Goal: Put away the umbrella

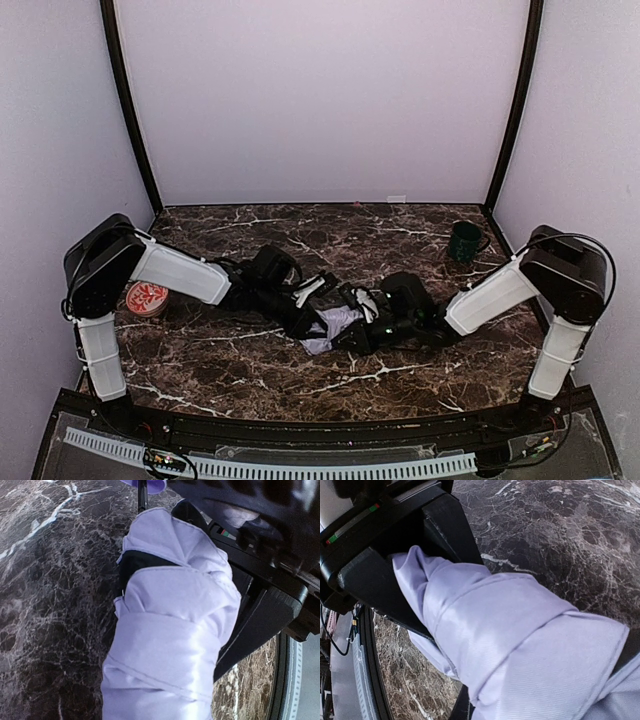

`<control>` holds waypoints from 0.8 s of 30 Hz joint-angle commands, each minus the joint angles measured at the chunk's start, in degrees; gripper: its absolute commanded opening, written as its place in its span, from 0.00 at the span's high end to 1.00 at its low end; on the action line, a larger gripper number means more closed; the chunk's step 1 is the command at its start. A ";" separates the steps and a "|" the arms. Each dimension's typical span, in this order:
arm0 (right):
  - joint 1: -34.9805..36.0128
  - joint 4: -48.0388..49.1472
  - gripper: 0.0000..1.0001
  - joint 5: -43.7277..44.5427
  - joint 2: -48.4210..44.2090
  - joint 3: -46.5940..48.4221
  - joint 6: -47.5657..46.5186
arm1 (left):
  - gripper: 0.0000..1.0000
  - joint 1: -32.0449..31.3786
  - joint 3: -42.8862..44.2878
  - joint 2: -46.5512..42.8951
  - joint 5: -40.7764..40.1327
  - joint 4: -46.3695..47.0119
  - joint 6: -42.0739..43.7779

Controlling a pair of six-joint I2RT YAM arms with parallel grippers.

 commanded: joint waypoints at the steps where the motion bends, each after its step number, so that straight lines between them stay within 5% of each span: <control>1: -1.69 -12.75 1.00 1.02 3.65 -0.84 -5.33 | 1.00 2.09 -1.51 2.27 -6.17 -5.27 3.60; 8: -4.17 -23.56 1.00 6.90 -1.72 0.84 -11.12 | 1.00 2.05 -0.75 2.68 -9.11 -10.73 7.40; 18: -4.17 -20.45 1.00 12.18 1.65 2.62 -10.33 | 1.00 1.88 -0.49 2.50 -4.26 -10.00 8.50; 21: -4.23 -17.46 0.83 16.90 0.56 2.56 -8.28 | 1.00 1.04 -0.65 2.51 -2.14 -9.87 9.29; 24: -4.12 -14.13 0.77 19.68 -0.30 3.03 -6.42 | 1.00 0.69 -0.67 3.48 -2.52 -10.26 8.28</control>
